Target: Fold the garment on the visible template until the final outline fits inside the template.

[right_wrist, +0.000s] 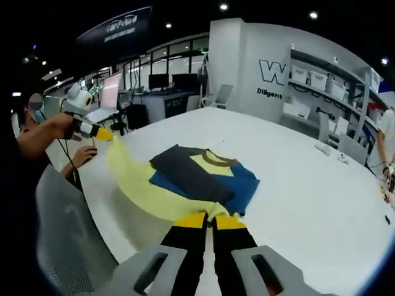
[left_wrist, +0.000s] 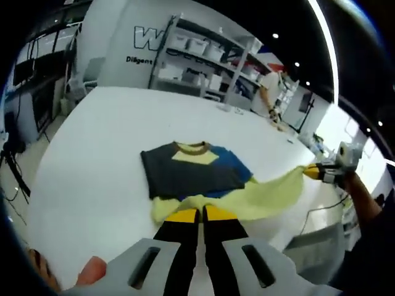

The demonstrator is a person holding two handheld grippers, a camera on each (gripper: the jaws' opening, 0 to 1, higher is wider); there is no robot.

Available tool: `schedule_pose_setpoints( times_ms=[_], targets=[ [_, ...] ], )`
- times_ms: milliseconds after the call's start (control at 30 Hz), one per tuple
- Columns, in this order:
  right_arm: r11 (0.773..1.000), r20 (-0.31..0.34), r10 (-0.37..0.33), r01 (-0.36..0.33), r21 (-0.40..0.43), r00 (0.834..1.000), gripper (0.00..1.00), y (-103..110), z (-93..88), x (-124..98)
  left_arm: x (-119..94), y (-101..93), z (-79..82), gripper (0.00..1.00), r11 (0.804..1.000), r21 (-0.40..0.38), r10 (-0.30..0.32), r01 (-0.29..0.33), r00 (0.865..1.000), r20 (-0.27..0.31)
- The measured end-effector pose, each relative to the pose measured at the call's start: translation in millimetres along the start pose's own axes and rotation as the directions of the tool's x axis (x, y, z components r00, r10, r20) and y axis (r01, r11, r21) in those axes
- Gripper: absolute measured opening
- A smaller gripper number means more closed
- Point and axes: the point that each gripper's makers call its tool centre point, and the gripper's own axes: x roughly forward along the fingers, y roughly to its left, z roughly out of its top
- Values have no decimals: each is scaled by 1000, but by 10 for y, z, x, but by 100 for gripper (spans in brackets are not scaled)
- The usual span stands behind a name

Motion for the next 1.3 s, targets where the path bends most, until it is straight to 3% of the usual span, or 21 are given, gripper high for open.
schedule_pose_setpoints(
  times_ms=[333, 700, 1300],
  targets=[
    [999, 26, -40, 41, -11, 999, 0, -317, 299, 276, 324, 140, 436, 0, 1000, 10, 16, -17, 998, 64],
    [997, 30, -65, 66, -33, 997, 0, -625, 524, 580, 613, 280, 736, 0, 999, 16, 38, -39, 995, 88],
    [994, 27, -90, 92, -65, 996, 0, -1026, 766, 1163, 1091, 675, 1003, 0, 996, 1, 86, -87, 991, 98]
  ],
)
